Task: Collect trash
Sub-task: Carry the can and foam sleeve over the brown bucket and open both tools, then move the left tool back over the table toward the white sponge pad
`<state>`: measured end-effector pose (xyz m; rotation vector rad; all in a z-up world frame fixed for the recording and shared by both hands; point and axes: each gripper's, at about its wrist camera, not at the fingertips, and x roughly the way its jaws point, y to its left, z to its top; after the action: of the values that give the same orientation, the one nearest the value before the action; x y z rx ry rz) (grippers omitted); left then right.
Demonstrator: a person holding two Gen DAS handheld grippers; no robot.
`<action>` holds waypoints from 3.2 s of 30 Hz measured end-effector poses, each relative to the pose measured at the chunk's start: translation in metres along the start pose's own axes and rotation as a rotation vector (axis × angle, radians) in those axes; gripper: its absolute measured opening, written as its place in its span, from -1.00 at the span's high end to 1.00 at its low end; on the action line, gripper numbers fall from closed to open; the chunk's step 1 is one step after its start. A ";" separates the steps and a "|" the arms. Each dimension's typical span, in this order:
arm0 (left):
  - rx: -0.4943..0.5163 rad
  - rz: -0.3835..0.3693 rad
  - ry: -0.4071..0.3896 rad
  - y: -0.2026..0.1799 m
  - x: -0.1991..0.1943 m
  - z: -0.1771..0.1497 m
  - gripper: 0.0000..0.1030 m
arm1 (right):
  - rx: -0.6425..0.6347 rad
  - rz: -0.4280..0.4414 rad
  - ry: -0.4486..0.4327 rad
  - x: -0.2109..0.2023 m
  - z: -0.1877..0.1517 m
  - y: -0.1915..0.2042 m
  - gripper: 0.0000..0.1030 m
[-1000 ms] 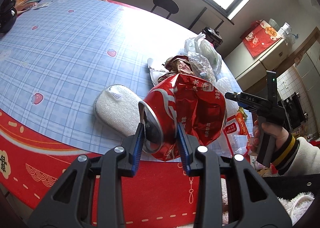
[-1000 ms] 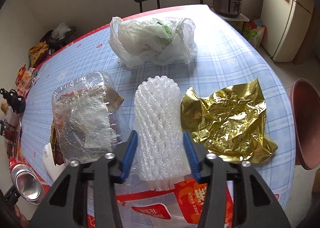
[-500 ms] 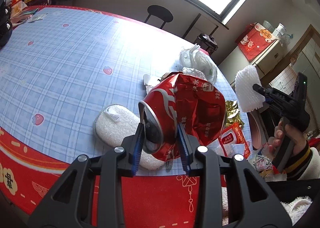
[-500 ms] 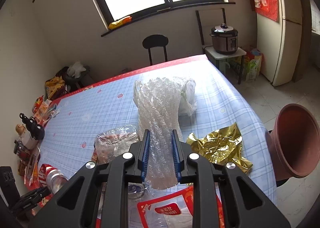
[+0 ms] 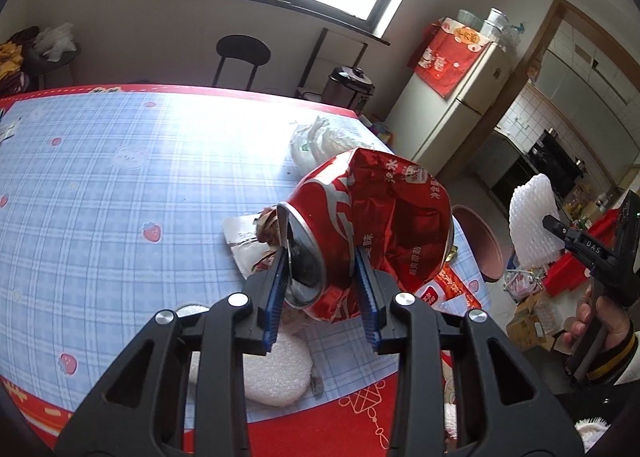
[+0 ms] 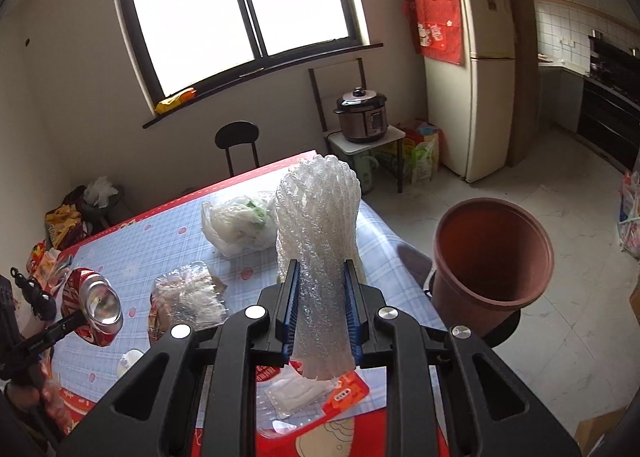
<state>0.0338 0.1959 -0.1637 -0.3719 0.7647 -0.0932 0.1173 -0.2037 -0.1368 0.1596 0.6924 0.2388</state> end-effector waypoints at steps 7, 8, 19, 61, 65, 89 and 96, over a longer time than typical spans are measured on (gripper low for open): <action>0.015 -0.037 -0.019 -0.049 0.018 0.011 0.32 | 0.021 -0.032 -0.046 -0.021 0.000 -0.055 0.58; 0.024 -0.031 -0.024 -0.058 0.020 0.012 0.32 | 0.031 -0.033 -0.051 -0.021 0.003 -0.066 0.58; 0.017 0.024 -0.006 -0.164 0.060 0.010 0.32 | 0.090 -0.019 -0.030 0.012 0.033 -0.195 0.58; 0.277 0.012 0.183 -0.366 0.240 0.041 0.32 | 0.202 -0.124 0.039 0.070 0.057 -0.363 -0.90; 0.349 -0.046 0.216 -0.405 0.278 0.042 0.32 | 0.234 -0.153 0.035 0.055 0.049 -0.380 -0.90; 0.317 0.022 -0.031 -0.394 0.211 0.056 -0.89 | 0.168 -0.127 0.002 0.027 0.058 -0.338 -0.90; 0.173 0.160 -0.117 -0.299 0.137 0.052 -0.89 | 0.069 -0.052 0.025 0.036 0.065 -0.272 -0.90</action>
<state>0.1842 -0.0965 -0.1116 -0.1495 0.6626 0.0133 0.2308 -0.4598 -0.1707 0.2049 0.7288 0.1673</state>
